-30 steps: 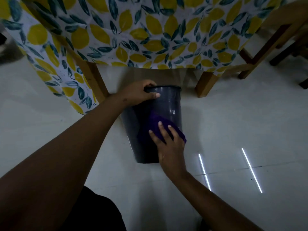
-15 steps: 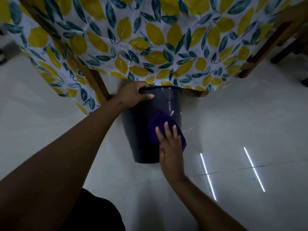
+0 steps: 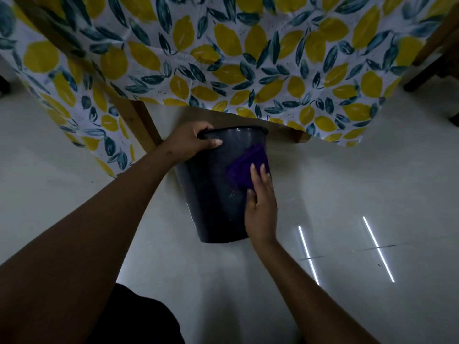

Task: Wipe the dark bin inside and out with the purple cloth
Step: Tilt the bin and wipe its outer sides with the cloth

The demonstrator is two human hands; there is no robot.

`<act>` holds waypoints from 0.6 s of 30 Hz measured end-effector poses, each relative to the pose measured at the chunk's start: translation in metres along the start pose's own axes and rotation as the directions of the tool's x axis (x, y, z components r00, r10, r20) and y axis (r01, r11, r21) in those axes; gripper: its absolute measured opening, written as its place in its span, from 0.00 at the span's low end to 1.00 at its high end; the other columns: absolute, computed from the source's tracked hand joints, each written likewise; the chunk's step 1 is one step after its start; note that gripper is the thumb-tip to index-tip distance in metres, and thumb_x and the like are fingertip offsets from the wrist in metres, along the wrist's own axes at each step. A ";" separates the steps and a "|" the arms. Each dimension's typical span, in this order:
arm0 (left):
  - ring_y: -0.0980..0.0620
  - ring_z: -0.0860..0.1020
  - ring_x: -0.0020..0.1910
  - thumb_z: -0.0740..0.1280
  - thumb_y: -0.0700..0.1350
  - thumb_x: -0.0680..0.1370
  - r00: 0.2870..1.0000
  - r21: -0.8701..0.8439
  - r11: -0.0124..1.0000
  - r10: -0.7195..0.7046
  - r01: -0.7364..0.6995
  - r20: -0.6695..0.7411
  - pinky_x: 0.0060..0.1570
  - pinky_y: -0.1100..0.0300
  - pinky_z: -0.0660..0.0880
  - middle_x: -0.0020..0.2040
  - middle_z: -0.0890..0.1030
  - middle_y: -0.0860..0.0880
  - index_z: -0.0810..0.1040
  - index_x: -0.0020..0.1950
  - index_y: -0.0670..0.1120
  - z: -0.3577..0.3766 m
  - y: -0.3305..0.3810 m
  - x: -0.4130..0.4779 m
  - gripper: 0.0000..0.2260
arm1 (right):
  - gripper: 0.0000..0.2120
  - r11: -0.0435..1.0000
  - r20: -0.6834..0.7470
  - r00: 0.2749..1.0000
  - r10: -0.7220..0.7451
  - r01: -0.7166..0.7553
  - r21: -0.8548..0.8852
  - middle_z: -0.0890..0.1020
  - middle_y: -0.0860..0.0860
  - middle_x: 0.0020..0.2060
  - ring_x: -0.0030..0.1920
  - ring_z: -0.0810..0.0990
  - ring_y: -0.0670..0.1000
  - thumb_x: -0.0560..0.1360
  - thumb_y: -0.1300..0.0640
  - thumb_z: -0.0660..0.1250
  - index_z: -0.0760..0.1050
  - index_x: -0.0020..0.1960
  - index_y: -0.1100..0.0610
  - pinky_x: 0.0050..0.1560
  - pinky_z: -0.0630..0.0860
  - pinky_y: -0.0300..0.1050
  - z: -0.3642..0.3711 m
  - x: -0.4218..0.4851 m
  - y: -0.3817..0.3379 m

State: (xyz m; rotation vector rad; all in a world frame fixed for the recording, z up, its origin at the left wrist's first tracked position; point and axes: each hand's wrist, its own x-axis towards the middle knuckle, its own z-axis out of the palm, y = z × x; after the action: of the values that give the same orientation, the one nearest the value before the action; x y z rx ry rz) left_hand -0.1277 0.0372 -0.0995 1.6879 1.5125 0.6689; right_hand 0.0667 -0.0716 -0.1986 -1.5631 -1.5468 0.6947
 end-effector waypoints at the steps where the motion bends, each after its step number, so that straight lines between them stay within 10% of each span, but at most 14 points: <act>1: 0.54 0.78 0.46 0.72 0.46 0.74 1.000 -0.006 1.000 -0.002 0.002 -0.005 0.43 0.69 0.72 0.49 0.81 0.46 0.79 0.54 0.42 0.000 -0.001 0.000 0.12 | 0.28 0.997 0.019 0.999 -0.039 0.040 -0.064 0.56 0.45 0.77 0.77 0.51 0.48 0.80 0.63 0.58 0.59 0.76 0.45 0.72 0.62 0.58 0.003 -0.017 0.003; 7: 0.55 0.78 0.50 0.71 0.50 0.74 1.000 0.023 1.000 -0.010 0.009 0.025 0.47 0.64 0.72 0.51 0.80 0.50 0.77 0.58 0.44 -0.003 -0.005 0.004 0.16 | 0.30 0.955 0.156 0.976 -0.150 0.184 -0.231 0.52 0.44 0.78 0.78 0.46 0.51 0.79 0.58 0.53 0.48 0.76 0.38 0.73 0.58 0.63 0.008 -0.022 -0.001; 14: 0.53 0.79 0.49 0.71 0.48 0.74 1.000 -0.030 0.999 -0.022 0.022 -0.008 0.47 0.65 0.73 0.52 0.81 0.47 0.78 0.57 0.43 -0.005 -0.010 0.002 0.14 | 0.25 0.983 0.049 0.989 0.139 -0.144 0.118 0.58 0.44 0.77 0.76 0.56 0.48 0.82 0.60 0.57 0.58 0.76 0.43 0.72 0.63 0.55 -0.003 0.029 -0.008; 18: 0.53 0.78 0.50 0.71 0.48 0.74 1.000 -0.024 0.999 -0.028 0.028 -0.001 0.45 0.66 0.72 0.52 0.81 0.48 0.78 0.57 0.43 -0.003 -0.010 0.005 0.15 | 0.30 0.986 0.063 0.998 -0.010 0.021 -0.163 0.54 0.43 0.77 0.78 0.49 0.49 0.80 0.61 0.59 0.54 0.77 0.42 0.72 0.62 0.61 0.005 -0.035 0.000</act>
State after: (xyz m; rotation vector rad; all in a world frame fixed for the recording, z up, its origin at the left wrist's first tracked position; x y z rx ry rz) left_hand -0.1349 0.0432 -0.1070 1.6461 1.5202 0.6712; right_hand 0.0592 -0.1049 -0.2068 -1.6612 -1.6970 0.6261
